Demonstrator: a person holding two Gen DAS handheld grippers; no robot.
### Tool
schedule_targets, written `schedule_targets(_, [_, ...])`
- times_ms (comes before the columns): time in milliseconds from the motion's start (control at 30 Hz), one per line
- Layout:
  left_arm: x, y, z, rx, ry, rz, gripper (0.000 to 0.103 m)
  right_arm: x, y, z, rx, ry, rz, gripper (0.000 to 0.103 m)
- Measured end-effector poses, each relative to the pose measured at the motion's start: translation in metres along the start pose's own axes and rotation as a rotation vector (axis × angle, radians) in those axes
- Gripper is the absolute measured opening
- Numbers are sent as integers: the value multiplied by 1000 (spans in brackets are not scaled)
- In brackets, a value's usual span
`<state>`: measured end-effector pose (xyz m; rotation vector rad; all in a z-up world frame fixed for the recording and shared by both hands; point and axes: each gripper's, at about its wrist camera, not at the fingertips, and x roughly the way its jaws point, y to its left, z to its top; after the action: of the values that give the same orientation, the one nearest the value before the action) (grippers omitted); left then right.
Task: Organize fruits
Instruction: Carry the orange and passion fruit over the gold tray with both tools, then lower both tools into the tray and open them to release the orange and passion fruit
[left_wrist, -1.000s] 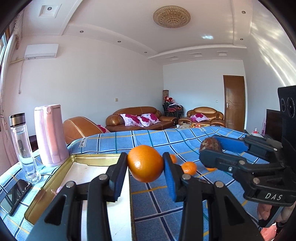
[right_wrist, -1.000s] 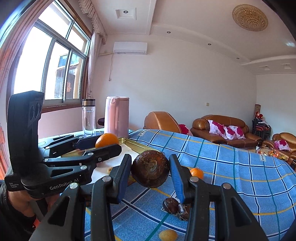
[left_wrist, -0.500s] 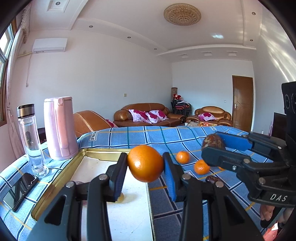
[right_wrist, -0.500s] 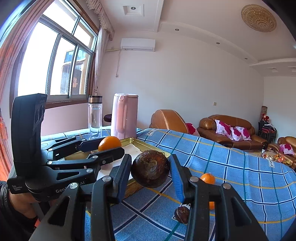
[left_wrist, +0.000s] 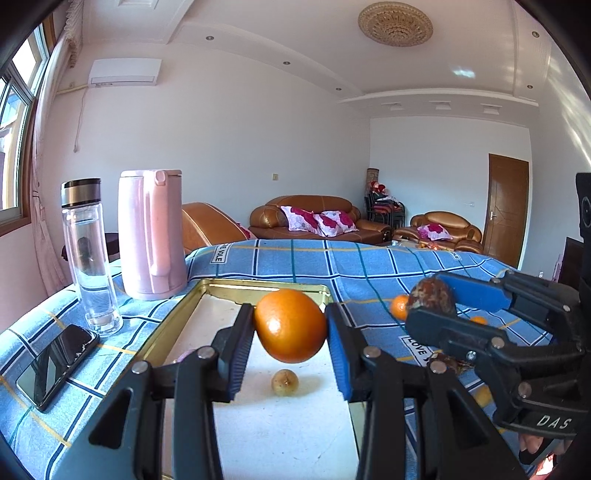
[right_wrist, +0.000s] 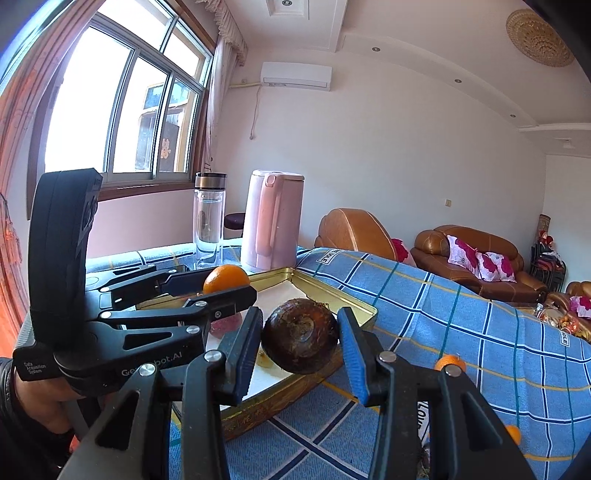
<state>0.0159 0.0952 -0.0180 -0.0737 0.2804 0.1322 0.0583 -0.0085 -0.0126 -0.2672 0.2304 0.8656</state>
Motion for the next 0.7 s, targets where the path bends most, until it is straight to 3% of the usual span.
schedule_targets(700, [19,43,-10,-24,114,81,40,47,24,4,-34,104,32,44])
